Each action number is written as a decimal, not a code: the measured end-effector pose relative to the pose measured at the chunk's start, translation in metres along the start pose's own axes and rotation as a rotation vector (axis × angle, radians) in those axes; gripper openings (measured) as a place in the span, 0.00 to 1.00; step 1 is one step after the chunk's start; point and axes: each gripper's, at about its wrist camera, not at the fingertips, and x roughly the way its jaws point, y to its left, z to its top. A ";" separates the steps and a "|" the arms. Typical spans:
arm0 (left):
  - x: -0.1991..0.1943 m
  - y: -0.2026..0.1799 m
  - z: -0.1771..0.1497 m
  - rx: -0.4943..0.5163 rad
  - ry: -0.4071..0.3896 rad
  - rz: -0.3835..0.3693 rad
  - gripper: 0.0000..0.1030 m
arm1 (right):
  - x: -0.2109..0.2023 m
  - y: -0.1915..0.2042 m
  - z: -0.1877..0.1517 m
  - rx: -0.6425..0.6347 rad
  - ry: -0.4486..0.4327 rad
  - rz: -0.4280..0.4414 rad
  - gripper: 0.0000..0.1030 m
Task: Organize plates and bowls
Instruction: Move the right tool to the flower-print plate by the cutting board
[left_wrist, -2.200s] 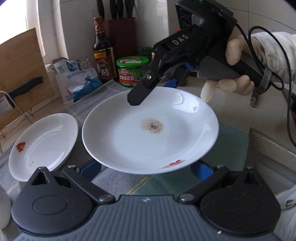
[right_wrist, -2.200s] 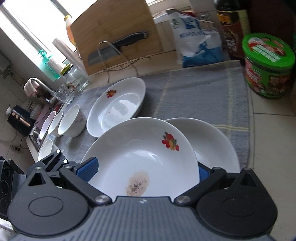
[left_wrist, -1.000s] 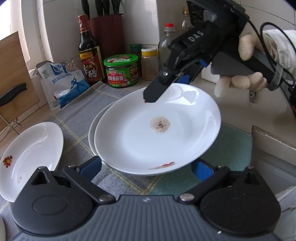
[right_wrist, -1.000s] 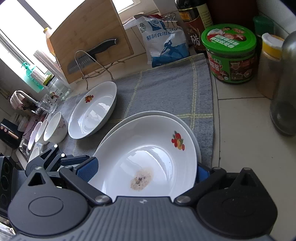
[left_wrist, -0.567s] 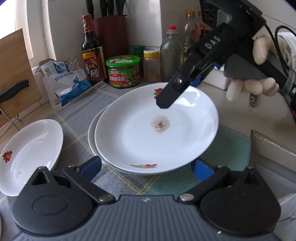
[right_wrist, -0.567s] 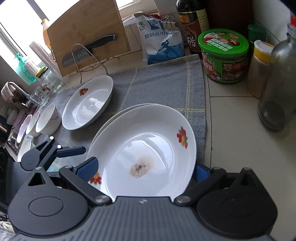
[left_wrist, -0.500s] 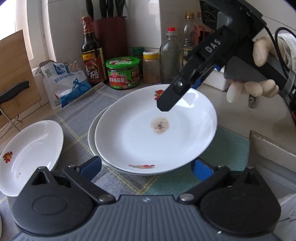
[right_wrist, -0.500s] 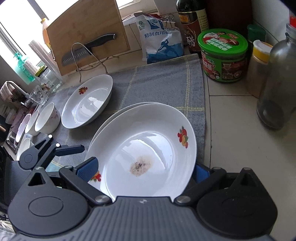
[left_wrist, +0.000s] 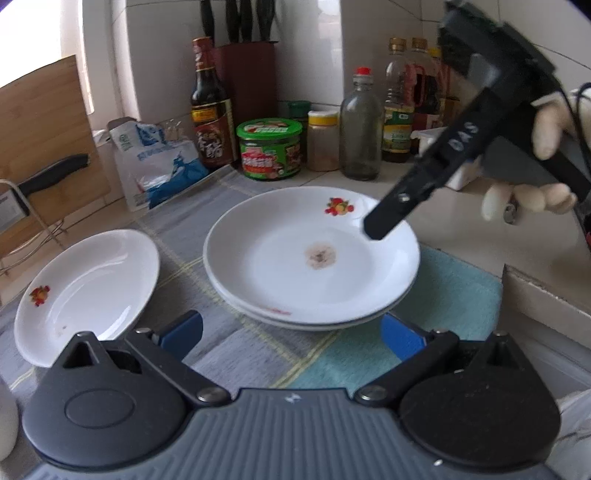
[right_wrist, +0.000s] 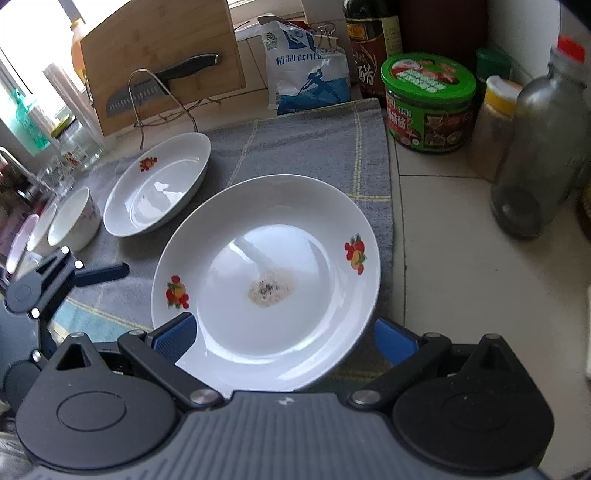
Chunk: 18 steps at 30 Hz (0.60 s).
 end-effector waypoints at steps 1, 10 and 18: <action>-0.002 0.001 -0.002 -0.008 0.000 0.015 1.00 | -0.003 0.003 -0.001 -0.013 -0.006 -0.005 1.00; -0.005 0.030 -0.014 -0.213 0.056 0.295 1.00 | -0.016 0.032 0.016 -0.179 -0.068 0.037 1.00; 0.010 0.052 -0.020 -0.344 0.127 0.520 1.00 | 0.005 0.047 0.070 -0.339 -0.070 0.203 1.00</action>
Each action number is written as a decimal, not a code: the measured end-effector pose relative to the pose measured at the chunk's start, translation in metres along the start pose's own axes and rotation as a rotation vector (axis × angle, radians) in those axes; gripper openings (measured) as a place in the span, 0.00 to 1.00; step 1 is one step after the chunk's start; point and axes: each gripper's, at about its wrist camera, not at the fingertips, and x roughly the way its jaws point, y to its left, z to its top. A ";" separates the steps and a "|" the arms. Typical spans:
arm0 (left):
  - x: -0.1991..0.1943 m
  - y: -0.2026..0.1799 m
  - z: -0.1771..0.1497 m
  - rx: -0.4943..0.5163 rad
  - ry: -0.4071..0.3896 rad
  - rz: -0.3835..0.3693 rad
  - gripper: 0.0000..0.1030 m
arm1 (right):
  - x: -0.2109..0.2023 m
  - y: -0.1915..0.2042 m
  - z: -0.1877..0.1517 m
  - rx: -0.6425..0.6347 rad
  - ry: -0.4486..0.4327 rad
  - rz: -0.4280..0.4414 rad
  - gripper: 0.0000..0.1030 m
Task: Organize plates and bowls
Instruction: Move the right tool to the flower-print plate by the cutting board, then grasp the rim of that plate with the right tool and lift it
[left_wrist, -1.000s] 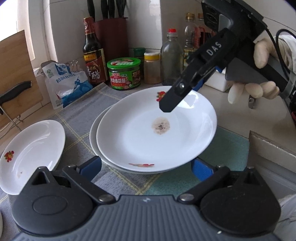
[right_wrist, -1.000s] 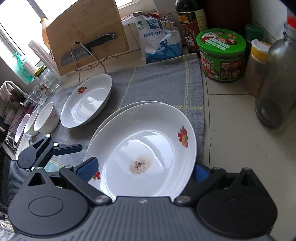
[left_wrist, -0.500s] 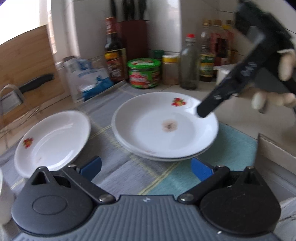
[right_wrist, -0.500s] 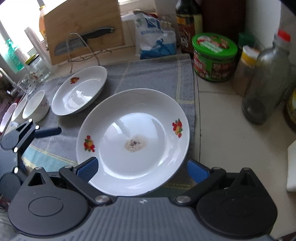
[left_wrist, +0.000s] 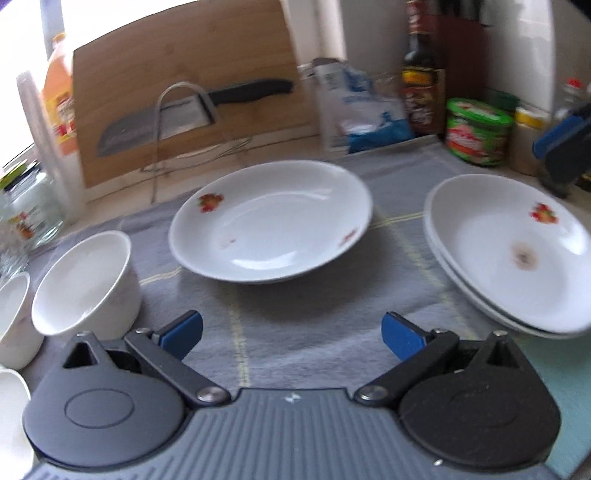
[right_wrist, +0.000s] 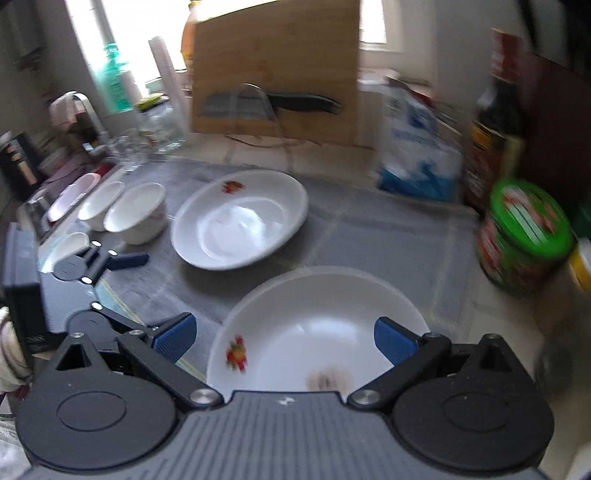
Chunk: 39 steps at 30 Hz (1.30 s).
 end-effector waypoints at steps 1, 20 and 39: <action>0.003 0.001 0.000 -0.003 0.007 0.006 1.00 | 0.006 -0.001 0.008 -0.007 0.002 0.021 1.00; 0.049 0.021 0.012 -0.119 0.013 -0.076 1.00 | 0.097 0.003 0.085 -0.074 0.105 0.092 1.00; 0.054 0.024 0.012 -0.115 -0.033 -0.081 1.00 | 0.196 -0.022 0.128 -0.035 0.282 0.214 1.00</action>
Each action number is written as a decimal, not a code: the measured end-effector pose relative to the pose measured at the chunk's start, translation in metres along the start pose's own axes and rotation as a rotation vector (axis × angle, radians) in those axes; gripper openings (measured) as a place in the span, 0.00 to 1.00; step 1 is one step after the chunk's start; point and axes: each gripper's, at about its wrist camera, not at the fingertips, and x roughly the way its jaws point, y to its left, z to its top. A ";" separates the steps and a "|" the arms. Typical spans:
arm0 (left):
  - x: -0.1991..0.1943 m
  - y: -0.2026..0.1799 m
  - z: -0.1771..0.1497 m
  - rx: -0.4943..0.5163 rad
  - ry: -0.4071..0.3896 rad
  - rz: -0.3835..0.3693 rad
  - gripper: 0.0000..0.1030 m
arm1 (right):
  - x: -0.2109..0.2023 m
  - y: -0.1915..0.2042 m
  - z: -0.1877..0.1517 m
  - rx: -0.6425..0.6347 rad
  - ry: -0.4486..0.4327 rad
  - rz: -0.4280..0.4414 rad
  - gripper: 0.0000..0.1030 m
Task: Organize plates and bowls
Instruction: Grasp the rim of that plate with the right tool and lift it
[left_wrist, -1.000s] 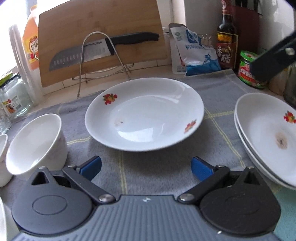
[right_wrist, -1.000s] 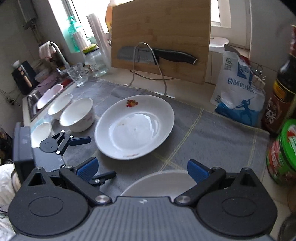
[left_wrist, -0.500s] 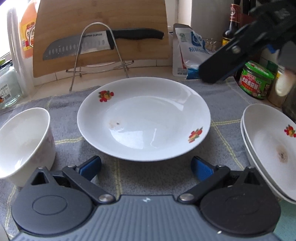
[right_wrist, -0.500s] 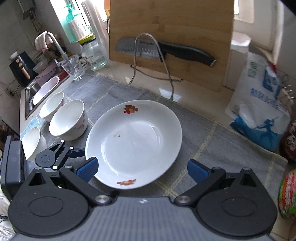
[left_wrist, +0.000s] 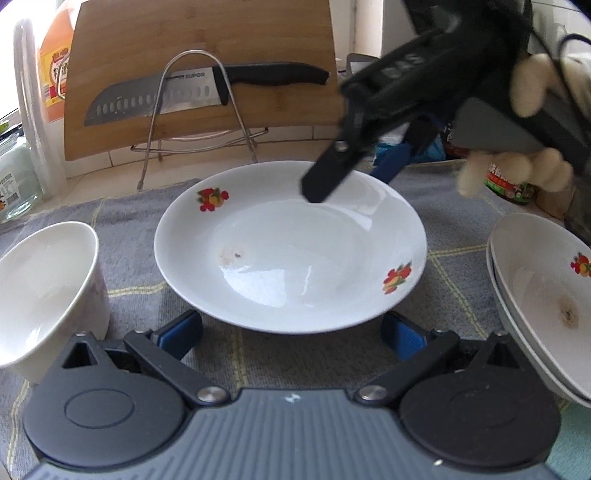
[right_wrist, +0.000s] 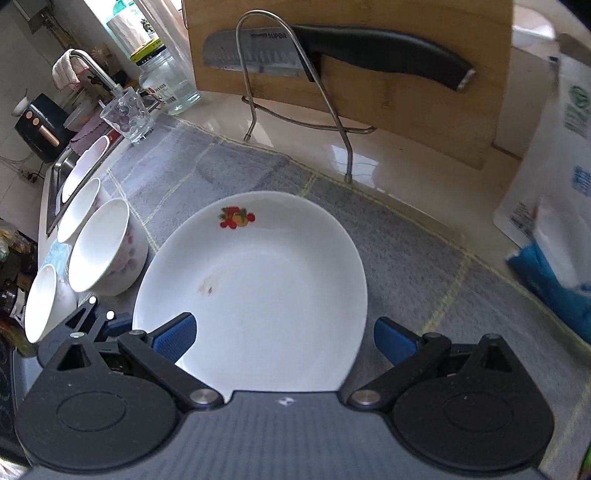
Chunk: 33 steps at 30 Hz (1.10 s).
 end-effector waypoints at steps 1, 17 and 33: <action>0.000 0.000 0.000 0.001 -0.002 -0.001 1.00 | 0.004 -0.002 0.004 0.000 0.002 0.011 1.00; 0.002 0.000 0.001 0.007 -0.014 0.004 1.00 | 0.031 -0.028 0.044 0.042 0.018 0.240 1.00; 0.003 0.001 0.001 0.010 -0.016 0.009 1.00 | 0.036 -0.034 0.052 0.052 0.060 0.335 1.00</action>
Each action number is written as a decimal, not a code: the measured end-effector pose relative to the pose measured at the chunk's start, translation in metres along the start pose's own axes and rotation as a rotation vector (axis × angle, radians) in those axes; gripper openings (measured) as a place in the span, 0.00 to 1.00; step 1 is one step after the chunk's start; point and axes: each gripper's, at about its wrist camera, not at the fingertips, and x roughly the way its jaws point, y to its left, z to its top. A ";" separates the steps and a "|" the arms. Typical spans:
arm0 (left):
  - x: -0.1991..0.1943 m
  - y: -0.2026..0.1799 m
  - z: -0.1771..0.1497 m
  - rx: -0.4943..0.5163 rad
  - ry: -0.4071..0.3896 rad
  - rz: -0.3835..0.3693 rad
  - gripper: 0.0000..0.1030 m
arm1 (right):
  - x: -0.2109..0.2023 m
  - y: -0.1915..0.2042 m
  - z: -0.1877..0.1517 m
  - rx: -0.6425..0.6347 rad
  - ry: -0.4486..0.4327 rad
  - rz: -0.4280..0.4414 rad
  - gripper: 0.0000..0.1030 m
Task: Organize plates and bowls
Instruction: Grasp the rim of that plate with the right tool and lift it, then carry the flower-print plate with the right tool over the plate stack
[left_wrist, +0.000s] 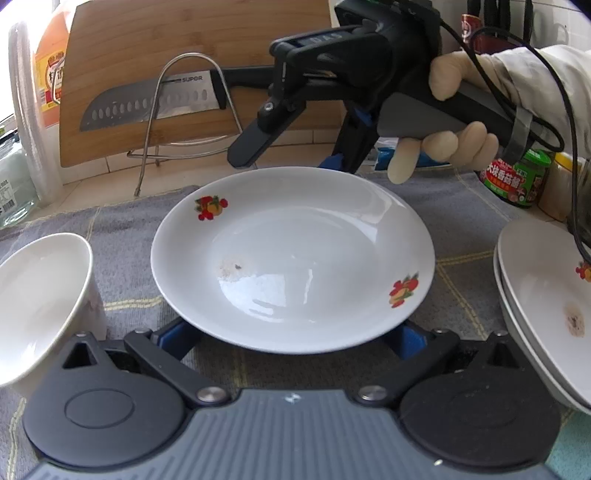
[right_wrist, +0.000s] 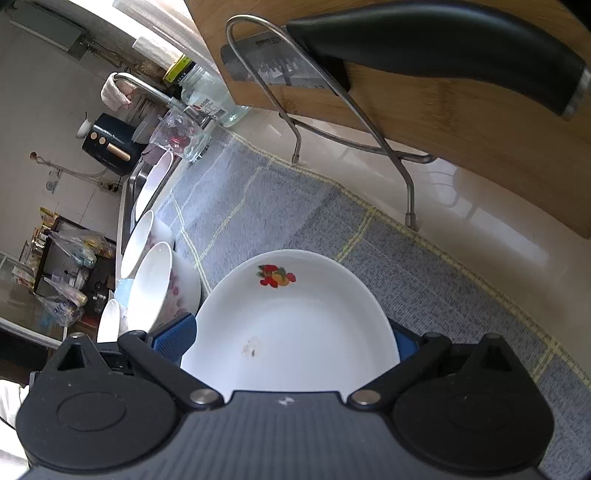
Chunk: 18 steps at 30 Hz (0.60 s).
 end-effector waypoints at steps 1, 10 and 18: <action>0.000 0.000 0.000 0.004 -0.001 0.001 1.00 | -0.001 0.000 0.000 0.001 0.000 0.000 1.00; 0.001 0.001 0.002 0.010 0.002 0.001 1.00 | -0.001 0.002 -0.003 -0.008 -0.001 -0.015 1.00; -0.001 0.001 0.001 0.025 0.012 0.007 1.00 | -0.004 0.006 -0.008 -0.008 -0.002 -0.024 1.00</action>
